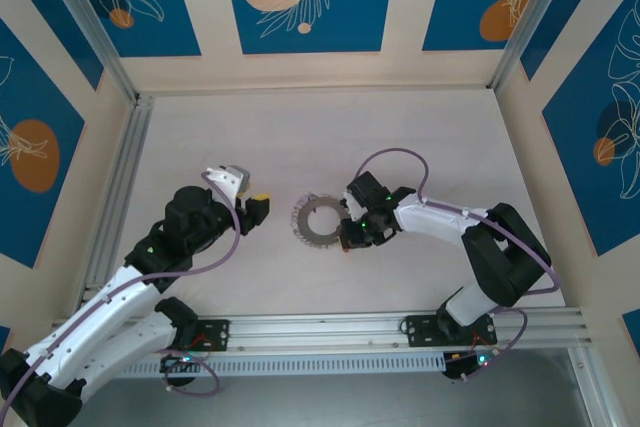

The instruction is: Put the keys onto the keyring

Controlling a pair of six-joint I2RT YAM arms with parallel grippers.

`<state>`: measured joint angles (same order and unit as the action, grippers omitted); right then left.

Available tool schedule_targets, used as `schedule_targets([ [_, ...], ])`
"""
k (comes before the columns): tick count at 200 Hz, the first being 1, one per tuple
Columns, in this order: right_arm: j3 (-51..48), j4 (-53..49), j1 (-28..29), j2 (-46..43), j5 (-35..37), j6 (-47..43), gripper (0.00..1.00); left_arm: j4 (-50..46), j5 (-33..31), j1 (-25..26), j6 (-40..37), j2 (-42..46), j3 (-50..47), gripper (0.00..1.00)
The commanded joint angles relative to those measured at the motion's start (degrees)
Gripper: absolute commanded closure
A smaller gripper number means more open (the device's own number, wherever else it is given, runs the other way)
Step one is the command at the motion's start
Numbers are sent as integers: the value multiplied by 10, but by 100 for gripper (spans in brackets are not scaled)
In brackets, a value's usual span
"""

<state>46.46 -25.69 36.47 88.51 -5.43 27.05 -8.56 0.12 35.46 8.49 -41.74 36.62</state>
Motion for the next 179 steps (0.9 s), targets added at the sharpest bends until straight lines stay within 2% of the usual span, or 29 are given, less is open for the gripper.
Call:
schedule_targets([
  [1,-22,52,-25,5,-41,30,89,13,17,-7,0,9,-2,44],
  [38,-12,66,-50,3,-27,24,79,-8,24,-7,6,10,6,41],
  [90,54,60,-108,19,-21,-20,75,-51,28,-7,15,16,19,35],
  [124,72,31,-112,-27,33,-56,68,-82,24,-7,21,15,30,30],
  [134,61,40,-113,-57,43,-63,58,-87,21,-7,25,11,30,25],
  [138,54,45,-113,-71,51,-62,52,-89,18,-7,25,9,30,20],
  [147,40,56,-114,-102,67,-65,39,-91,15,-7,29,0,29,1],
  [150,35,63,-115,-113,71,-66,32,-91,13,-8,29,-5,29,0],
  [155,26,75,-115,-133,79,-70,12,-91,12,-9,30,-15,30,0],
  [159,18,84,-114,-150,87,-72,2,-90,11,-9,32,-23,31,0],
  [179,-12,118,-115,-224,154,-88,1,-77,-19,-14,35,-61,33,0],
])
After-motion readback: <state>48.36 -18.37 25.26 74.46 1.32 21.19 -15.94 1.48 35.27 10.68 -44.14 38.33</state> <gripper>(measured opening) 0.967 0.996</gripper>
